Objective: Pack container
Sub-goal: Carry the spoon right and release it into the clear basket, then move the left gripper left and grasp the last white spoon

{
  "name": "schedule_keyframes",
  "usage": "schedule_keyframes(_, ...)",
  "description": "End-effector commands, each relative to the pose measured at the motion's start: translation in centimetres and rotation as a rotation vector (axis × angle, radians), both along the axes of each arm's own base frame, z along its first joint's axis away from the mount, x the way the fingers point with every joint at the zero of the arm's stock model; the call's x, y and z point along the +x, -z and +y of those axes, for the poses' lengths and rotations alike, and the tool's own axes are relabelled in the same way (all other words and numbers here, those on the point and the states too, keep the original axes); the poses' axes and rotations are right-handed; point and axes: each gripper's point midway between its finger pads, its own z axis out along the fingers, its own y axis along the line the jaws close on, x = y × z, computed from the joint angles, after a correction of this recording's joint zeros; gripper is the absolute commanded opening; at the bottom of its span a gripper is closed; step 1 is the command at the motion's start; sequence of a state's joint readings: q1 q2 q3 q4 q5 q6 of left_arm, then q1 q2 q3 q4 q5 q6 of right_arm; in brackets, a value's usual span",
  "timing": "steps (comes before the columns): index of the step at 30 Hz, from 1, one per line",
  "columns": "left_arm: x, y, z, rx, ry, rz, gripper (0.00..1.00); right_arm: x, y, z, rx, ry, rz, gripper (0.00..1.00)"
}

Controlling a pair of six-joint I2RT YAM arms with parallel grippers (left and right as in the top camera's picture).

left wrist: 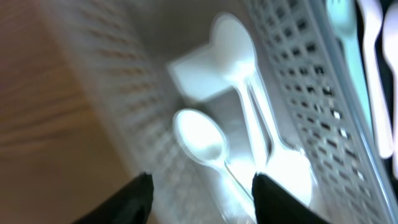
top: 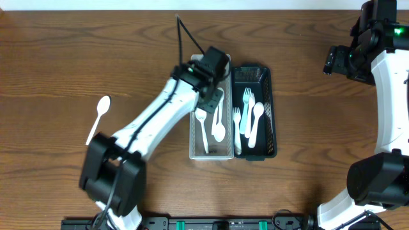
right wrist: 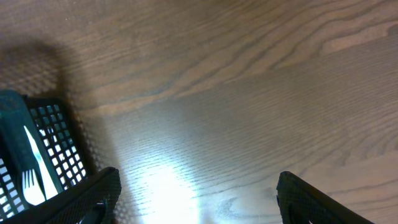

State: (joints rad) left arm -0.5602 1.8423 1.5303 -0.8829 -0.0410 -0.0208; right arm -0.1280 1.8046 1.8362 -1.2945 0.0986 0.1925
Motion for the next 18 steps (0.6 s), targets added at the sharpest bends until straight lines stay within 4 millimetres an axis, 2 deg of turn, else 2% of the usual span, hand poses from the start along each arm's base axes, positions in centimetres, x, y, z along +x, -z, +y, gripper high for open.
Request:
schedule_keyframes(1,2.7,-10.2,6.3,0.089,-0.157,-0.266,0.65,-0.1,0.4,-0.5,-0.010,-0.003,0.016,0.84)
schedule_keyframes(2,2.8,-11.5,8.4,0.109,-0.204,-0.287,0.76,-0.1,0.4,-0.5,-0.010,-0.003,0.016,0.84)
schedule_keyframes(4,2.8,-13.2,13.0,0.116,-0.314,-0.308,0.89,-0.1,0.4,-0.5,-0.010,-0.003,0.016,0.84)
schedule_keyframes(6,2.5,-13.8,18.4,0.132,-0.449,-0.297,0.93,-0.1,0.4,-0.5,-0.009,-0.003,0.016,0.84)
schedule_keyframes(8,2.1,-13.2,22.5,0.121,-0.549,-0.253,0.98,-0.1,0.4,-0.5,-0.009,-0.003,0.016,0.84)
schedule_keyframes(12,1.4,-9.7,27.9,0.066,-0.635,-0.125,0.99,-0.1,0.4,-0.5,-0.009,-0.003,0.015,0.84)
schedule_keyframes(15,0.6,-6.2,31.4,0.066,-0.718,-0.017,0.98,-0.1,0.4,-0.5,-0.009,-0.003,0.015,0.84)
schedule_keyframes(18,0.1,-2.4,32.4,0.058,-0.675,0.093,0.98,-0.1,0.4,-0.5,-0.009,-0.003,0.014,0.84)
